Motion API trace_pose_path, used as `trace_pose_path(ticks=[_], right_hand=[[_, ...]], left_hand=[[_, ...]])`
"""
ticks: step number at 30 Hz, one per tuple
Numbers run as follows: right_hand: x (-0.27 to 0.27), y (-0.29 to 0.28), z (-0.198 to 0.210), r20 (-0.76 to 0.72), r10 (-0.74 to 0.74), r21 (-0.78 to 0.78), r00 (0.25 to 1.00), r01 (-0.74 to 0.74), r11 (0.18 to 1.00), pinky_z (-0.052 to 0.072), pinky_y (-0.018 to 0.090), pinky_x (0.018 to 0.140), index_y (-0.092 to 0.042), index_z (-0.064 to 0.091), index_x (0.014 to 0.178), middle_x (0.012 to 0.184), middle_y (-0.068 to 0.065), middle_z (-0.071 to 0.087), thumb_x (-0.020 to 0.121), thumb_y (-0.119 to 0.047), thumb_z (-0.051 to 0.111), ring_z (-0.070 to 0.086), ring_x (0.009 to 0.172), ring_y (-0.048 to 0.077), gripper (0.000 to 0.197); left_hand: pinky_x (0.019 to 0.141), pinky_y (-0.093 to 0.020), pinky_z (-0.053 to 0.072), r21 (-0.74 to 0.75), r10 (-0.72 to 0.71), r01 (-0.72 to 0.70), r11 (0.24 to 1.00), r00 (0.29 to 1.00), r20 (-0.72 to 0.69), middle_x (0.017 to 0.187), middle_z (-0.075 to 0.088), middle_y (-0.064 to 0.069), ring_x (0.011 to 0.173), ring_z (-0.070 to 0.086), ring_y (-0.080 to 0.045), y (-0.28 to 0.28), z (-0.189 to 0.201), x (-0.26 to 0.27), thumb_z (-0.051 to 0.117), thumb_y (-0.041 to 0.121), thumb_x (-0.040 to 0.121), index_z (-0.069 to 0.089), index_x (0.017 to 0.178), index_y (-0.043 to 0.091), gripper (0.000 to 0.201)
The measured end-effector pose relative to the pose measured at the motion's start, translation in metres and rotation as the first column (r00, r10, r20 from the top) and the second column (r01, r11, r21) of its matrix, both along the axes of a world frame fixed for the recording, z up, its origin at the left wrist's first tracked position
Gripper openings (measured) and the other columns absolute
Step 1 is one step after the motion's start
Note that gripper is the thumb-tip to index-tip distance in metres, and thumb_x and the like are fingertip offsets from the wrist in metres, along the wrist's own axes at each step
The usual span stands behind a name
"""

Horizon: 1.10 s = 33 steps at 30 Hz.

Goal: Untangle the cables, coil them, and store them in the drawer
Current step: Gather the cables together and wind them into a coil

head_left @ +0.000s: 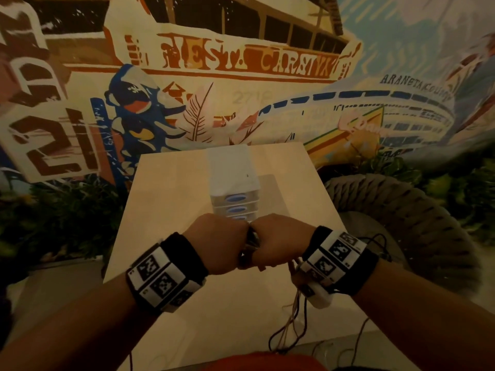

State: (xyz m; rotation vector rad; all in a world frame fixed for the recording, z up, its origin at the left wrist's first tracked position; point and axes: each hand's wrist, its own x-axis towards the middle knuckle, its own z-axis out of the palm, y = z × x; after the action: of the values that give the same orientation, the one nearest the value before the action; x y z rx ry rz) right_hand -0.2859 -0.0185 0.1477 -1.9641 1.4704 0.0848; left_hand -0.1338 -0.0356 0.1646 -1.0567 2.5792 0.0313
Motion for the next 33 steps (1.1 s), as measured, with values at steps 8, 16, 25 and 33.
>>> trace_pose_path(ticks=[8, 16, 25, 33], right_hand=[[-0.008, -0.003, -0.006, 0.121, -0.067, 0.041, 0.99, 0.062, 0.997, 0.049, 0.027, 0.056, -0.006, 0.071, 0.095, 0.084, 0.011, 0.073, 0.096, -0.029, 0.058, 0.058, 0.054, 0.017, 0.026], [-0.018, -0.01, 0.018, 0.566, -0.118, 0.072, 0.816, 0.094, 0.993, 0.055, 0.037, 0.056, -0.028, 0.066, 0.094, 0.072, 0.006, 0.069, 0.101, -0.011, 0.055, 0.064, 0.058, 0.033, 0.021], [-0.013, -0.016, 0.02, 0.653, 0.086, -0.154, 0.752, 0.02, 0.988, 0.062, 0.035, 0.077, -0.018, 0.054, 0.126, 0.108, 0.01, 0.072, 0.092, -0.022, 0.068, 0.073, 0.087, 0.023, 0.037], [-0.015, -0.012, -0.002, 0.668, -0.058, 0.044, 0.742, 0.039, 0.998, 0.062, 0.04, 0.08, -0.029, 0.061, 0.117, 0.1, -0.002, 0.072, 0.092, -0.02, 0.073, 0.072, 0.088, 0.021, 0.029]], left_hand=[[0.086, -0.028, 0.054, 0.079, 0.011, 0.007, 0.997, 0.972, -0.236, 0.118, 0.068, 0.007, 0.102, 0.066, -0.018, -0.025, -0.007, 0.015, 0.066, 0.035, 0.086, 0.05, 0.138, 0.034, 0.054], [0.105, -0.036, 0.05, 0.63, 0.46, 0.349, 0.694, 0.459, -0.761, 0.139, 0.054, 0.026, 0.126, 0.057, -0.007, -0.032, -0.026, 0.023, 0.074, 0.058, 0.08, 0.055, 0.133, 0.048, 0.057], [0.088, -0.027, 0.053, 0.457, 0.431, 0.372, 0.808, 0.156, -0.889, 0.124, 0.069, 0.015, 0.107, 0.067, -0.01, -0.031, -0.012, 0.003, 0.067, 0.043, 0.091, 0.076, 0.093, 0.04, 0.011], [0.089, -0.039, 0.055, 0.451, 0.464, 0.307, 0.838, 0.032, -0.885, 0.086, 0.072, 0.001, 0.091, 0.07, -0.023, -0.04, -0.014, 0.007, 0.059, 0.025, 0.1, 0.068, 0.079, 0.018, 0.023]])
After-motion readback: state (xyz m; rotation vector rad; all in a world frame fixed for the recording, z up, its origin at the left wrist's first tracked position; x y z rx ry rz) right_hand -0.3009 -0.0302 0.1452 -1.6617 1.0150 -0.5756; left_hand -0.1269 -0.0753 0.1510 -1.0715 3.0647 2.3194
